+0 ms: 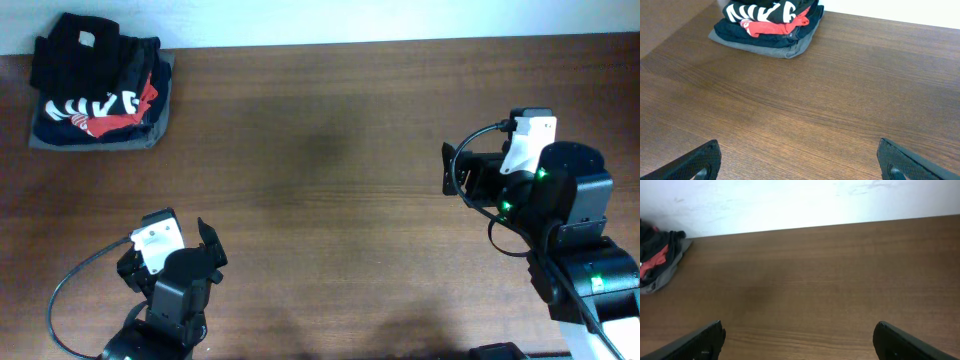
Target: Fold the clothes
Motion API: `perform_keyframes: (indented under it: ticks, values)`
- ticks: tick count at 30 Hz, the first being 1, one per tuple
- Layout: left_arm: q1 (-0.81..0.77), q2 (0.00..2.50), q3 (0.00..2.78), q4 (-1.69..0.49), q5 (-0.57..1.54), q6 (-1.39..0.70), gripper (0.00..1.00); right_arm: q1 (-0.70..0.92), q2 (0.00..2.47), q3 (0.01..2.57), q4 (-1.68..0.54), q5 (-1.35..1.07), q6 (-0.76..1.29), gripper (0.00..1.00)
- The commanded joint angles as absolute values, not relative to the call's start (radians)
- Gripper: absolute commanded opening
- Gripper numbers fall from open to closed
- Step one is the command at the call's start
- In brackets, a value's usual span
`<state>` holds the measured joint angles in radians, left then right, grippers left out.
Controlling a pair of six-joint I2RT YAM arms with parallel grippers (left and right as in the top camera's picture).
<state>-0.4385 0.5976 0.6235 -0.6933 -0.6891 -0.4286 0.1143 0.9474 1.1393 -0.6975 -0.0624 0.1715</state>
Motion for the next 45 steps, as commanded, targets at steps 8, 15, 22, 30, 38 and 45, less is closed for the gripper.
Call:
perform_keyframes:
  ticks: [8, 15, 22, 30, 38, 45]
  values:
    - [-0.438, 0.595, 0.622, -0.693, -0.704, -0.433, 0.99, 0.117, 0.941, 1.111, -0.691, -0.067, 0.044, 0.99]
    - [-0.438, 0.595, 0.622, -0.693, -0.704, -0.433, 0.99, 0.115, 0.824, 0.904, -0.625, -0.067, -0.023, 0.99]
    - [-0.438, 0.595, 0.622, -0.693, -0.704, -0.433, 0.99, 0.116, 0.626, 0.480, -0.234, -0.068, -0.022, 0.99]
    - [-0.438, 0.595, 0.622, -0.693, -0.704, -0.433, 0.99, 0.116, 0.411, 0.136, 0.084, -0.043, -0.022, 0.99]
    - [-0.438, 0.595, 0.622, -0.693, -0.704, -0.433, 0.99, 0.102, 0.276, 0.070, 0.098, -0.029, -0.023, 0.99]
    - [-0.438, 0.595, 0.622, -0.693, -0.704, -0.433, 0.99, 0.031, 0.215, 0.032, 0.098, -0.030, -0.023, 0.99]
